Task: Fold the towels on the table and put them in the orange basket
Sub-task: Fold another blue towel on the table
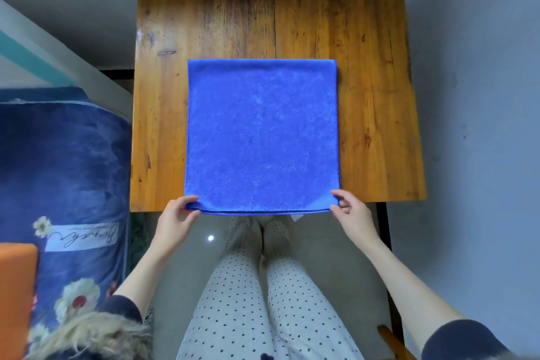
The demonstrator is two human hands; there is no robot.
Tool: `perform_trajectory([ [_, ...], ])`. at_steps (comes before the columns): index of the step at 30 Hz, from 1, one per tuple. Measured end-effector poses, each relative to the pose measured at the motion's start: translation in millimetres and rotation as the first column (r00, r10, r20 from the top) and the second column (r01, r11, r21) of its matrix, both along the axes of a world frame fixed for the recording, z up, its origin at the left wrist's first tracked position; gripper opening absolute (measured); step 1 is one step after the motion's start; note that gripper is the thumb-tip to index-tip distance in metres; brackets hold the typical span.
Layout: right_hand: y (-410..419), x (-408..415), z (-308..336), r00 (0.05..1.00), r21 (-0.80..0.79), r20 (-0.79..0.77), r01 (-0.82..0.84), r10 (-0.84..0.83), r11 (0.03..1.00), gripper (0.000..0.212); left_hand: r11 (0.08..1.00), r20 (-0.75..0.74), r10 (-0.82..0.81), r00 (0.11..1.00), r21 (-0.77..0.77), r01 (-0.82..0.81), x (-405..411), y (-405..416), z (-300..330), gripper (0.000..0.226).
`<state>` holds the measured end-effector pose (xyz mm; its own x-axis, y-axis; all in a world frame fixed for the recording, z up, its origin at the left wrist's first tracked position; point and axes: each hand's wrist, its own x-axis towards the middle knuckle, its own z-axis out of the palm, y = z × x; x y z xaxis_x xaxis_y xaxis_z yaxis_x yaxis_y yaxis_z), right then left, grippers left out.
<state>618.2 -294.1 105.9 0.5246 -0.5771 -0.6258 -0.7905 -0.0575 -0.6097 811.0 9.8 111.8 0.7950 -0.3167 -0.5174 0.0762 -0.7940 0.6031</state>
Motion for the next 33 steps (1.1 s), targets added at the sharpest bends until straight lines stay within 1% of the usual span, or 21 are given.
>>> perform_trajectory([
  [2, -2.2, -4.4, -1.0, 0.978, -0.065, -0.045, -0.206, 0.203, 0.976, 0.041, 0.999, 0.029, -0.042, 0.999, 0.027, 0.041, -0.8, 0.0, 2.1, 0.03],
  [4, -4.6, -7.3, -1.7, 0.936, -0.12, -0.1, -0.347, 0.337, 0.93, 0.044, 0.998, 0.079, -0.052, 0.996, 0.05, 0.048, 0.2, -0.6, 3.6, 0.027],
  [6, -7.6, -6.4, -0.6, 0.913, -0.219, -0.103, -0.408, 0.395, 0.886, 0.037, 0.998, 0.137, -0.041, 0.99, 0.048, 0.035, 2.8, -2.0, 6.0, 0.02],
  [8, -11.4, -1.4, 3.3, 0.918, -0.327, -0.064, -0.39, 0.391, 0.861, 0.026, 0.999, 0.185, -0.018, 0.983, 0.032, 0.012, 8.6, -5.3, 11.5, 0.013],
  [9, -13.0, 2.6, 6.5, 0.925, -0.359, -0.041, -0.365, 0.377, 0.859, 0.022, 1.0, 0.2, -0.013, 0.98, 0.026, 0.008, 12.6, -7.3, 15.3, 0.011],
  [11, -16.1, 12.1, 13.5, 0.947, -0.369, 0.016, -0.294, 0.322, 0.882, 0.018, 1.0, 0.213, -0.02, 0.977, 0.019, 0.017, 21.9, -11.0, 23.7, 0.011],
  [13, -20.5, 22.6, 21.2, 0.97, -0.332, 0.084, -0.189, 0.228, 0.924, 0.016, 1.0, 0.226, -0.004, 0.974, 0.002, 0.004, 31.7, -13.7, 33.3, 0.013],
  [15, -27.7, 33.1, 31.0, 0.982, -0.296, 0.138, -0.08, 0.126, 0.952, 0.014, 0.998, 0.247, 0.058, 0.967, -0.047, -0.048, 42.3, -15.1, 43.5, 0.013],
  [17, -37.5, 43.1, 42.3, 0.979, -0.227, 0.204, 0.036, 0.012, 0.973, 0.01, 0.991, 0.246, 0.117, 0.962, -0.096, -0.096, 54.9, -17.2, 52.9, 0.013],
  [20, -50.9, 59.0, 59.3, 0.946, -0.044, 0.292, 0.164, -0.145, 0.985, 0.009, 0.975, 0.186, 0.158, 0.97, -0.186, -0.123, 73.8, -27.5, 67.3, 0.009],
  [23, -61.4, 78.6, 72.7, 0.926, 0.052, 0.317, 0.2, -0.206, 0.978, 0.01, 0.939, 0.14, 0.231, 0.963, -0.292, -0.183, 91.9, -41.7, 77.6, 0.012],
  [26, -72.5, 103.2, 80.5, 0.91, 0.13, 0.338, 0.205, -0.238, 0.97, 0.012, 0.914, 0.124, 0.292, 0.948, -0.329, -0.239, 115.7, -56.0, 82.5, 0.015],
  [33, -110.2, 166.6, 74.5, 0.883, 0.172, 0.318, 0.304, -0.345, 0.937, 0.009, 0.87, -0.032, 0.319, 0.947, -0.388, -0.306, 187.3, -95.5, 75.4, 0.017],
])
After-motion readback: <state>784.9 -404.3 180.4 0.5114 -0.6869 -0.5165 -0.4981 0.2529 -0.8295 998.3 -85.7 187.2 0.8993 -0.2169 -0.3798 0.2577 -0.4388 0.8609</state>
